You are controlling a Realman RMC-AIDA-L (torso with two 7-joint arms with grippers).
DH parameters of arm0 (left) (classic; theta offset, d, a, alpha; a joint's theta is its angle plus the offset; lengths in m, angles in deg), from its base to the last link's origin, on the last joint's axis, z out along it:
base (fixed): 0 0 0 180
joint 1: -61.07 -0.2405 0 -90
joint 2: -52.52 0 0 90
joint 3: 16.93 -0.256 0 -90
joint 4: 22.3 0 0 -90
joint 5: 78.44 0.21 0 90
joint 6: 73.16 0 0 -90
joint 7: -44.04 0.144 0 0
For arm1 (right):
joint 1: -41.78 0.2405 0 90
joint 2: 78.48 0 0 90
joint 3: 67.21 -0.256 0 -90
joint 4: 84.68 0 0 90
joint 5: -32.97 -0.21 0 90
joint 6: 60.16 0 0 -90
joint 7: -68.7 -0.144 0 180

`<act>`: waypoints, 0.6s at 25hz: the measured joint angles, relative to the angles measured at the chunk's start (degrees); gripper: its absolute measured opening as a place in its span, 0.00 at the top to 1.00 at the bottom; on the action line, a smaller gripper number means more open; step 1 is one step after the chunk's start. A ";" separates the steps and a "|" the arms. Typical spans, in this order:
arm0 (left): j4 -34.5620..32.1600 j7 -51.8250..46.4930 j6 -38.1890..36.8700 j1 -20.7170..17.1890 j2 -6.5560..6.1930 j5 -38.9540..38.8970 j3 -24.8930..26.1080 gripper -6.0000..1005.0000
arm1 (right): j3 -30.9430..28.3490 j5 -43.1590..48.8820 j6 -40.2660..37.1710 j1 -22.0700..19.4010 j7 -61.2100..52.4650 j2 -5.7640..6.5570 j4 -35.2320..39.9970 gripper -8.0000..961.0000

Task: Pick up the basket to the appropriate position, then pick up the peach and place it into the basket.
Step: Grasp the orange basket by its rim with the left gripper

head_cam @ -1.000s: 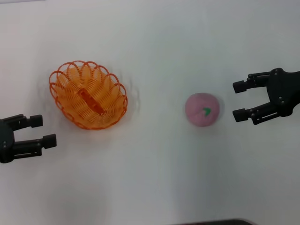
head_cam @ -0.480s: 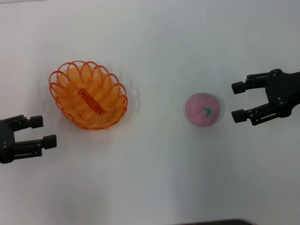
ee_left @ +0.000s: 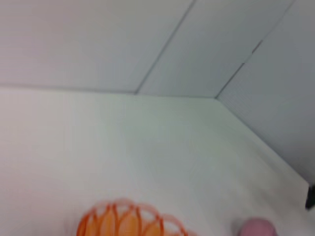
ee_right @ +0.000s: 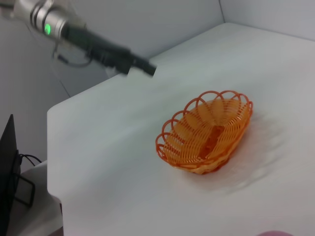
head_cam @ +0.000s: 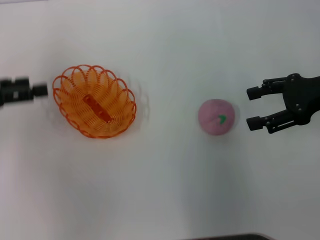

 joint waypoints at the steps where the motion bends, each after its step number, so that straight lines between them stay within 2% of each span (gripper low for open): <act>1: -1.78 -2.10 -0.20 1.14 -0.04 0.20 -0.62 0.13 | 0.00 0.01 0.00 0.01 0.07 -0.01 -0.01 0.02; 5: -7.21 -11.73 0.04 7.51 -1.36 0.69 -5.65 0.13 | 0.02 0.00 0.25 0.18 0.50 -0.01 0.02 0.01; 10: -7.68 -19.46 4.29 15.51 -4.18 5.87 -12.34 0.13 | 0.16 0.00 0.69 0.21 0.67 -0.37 1.26 0.01; 15: -6.74 -27.59 11.35 22.65 -4.56 18.54 -20.41 0.13 | 0.18 0.01 0.92 0.35 0.92 -0.55 1.35 0.01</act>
